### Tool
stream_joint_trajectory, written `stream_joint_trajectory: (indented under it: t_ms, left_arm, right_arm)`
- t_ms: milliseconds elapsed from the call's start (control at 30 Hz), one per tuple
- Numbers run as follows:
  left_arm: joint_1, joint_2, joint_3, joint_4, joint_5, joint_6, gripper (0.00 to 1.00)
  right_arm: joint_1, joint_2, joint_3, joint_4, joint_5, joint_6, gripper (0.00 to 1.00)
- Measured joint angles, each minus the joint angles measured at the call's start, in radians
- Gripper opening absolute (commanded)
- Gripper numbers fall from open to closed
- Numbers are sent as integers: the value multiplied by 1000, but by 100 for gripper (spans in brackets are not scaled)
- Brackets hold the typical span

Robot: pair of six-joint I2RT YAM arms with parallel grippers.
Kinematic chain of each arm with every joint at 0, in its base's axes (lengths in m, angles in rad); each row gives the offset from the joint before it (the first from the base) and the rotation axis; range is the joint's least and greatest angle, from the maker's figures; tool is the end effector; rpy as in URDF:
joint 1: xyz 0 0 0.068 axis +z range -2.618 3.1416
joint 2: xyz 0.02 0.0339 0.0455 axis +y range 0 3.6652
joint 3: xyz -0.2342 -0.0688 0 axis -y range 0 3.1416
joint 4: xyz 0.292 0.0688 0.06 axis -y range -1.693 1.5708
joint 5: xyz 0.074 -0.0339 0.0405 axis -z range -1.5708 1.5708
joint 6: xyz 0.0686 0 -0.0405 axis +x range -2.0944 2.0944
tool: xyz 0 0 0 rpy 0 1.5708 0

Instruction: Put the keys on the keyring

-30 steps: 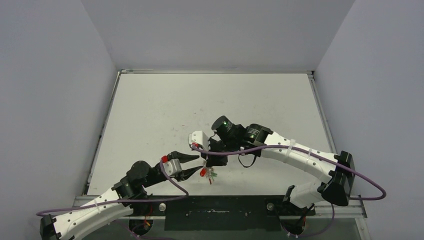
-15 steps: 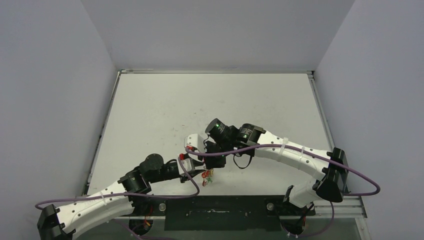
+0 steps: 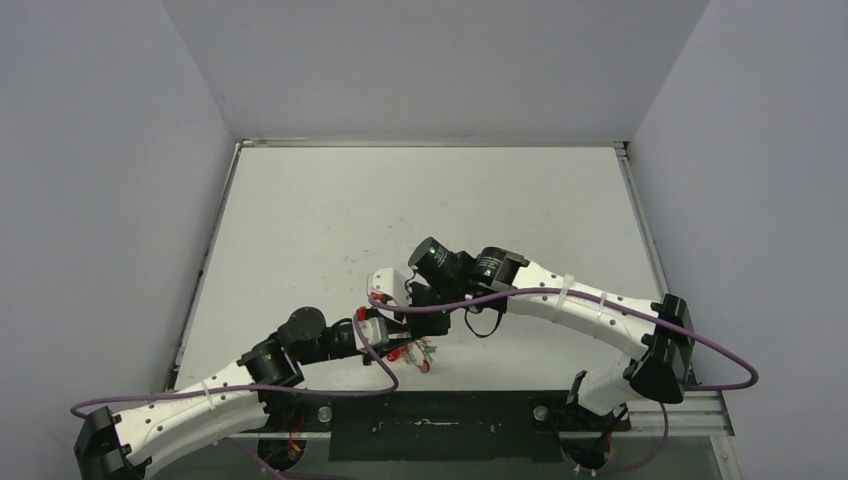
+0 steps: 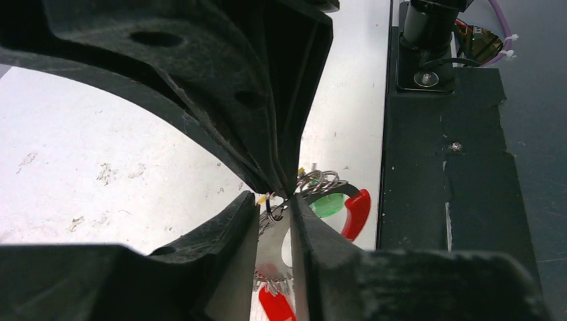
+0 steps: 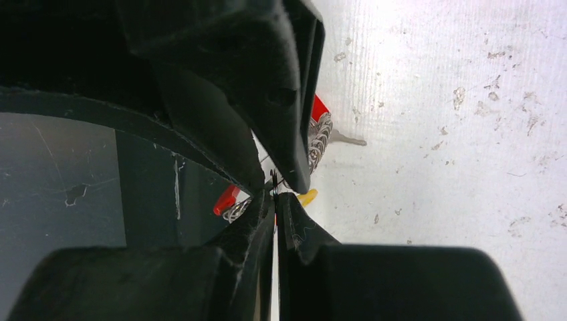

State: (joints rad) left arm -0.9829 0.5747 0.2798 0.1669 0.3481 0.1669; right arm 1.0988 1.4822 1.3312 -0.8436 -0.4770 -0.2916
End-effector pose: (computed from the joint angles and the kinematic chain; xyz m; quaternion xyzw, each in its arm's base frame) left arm 0.1234 -0.2273 0.1957 0.4981 0.5585 -0.3774 0.5455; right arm 0.1404 0.3443 0.2490 -0.6483 0.6724 0.3167 0.1649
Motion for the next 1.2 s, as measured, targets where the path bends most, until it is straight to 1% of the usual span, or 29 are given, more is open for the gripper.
stream_joint_trajectory:
  t_ms: [200, 433, 467, 533, 567, 600, 667, 733, 833, 1033, 1200]
  left_arm:
    - [0, 8, 0, 2, 4, 2, 1]
    - [0, 38, 2, 18, 4, 15, 0]
    - [0, 39, 2, 20, 5, 16, 0]
    - [0, 40, 2, 22, 4, 15, 0]
    - [0, 40, 2, 24, 2, 13, 0]
    - [0, 37, 2, 26, 0, 9, 0]
    - [0, 33, -11, 35, -7, -1, 0]
    - [0, 17, -39, 63, -12, -17, 0]
    - [0, -21, -92, 122, -24, -43, 0]
    - [0, -82, -191, 264, -39, -85, 0]
    - [0, -106, -255, 408, -40, -111, 0]
  right_arm:
    - [2, 0, 5, -8, 11, 2, 0]
    - [2, 0, 5, -18, 10, 15, 0]
    - [2, 0, 5, -18, 10, 16, 3]
    - [2, 0, 5, -18, 13, 19, 17]
    - [2, 0, 3, -14, 18, 24, 27]
    - [2, -2, -2, -4, 25, 29, 33]
    - [-1, -10, -17, 27, 30, 45, 42]
    - [-11, -34, -53, 83, 30, 56, 48]
    - [-49, -96, -119, 159, 5, 69, 50]
    - [-155, -258, -277, 327, -104, 80, 50]
    - [-162, -291, -348, 409, -197, 78, 47]
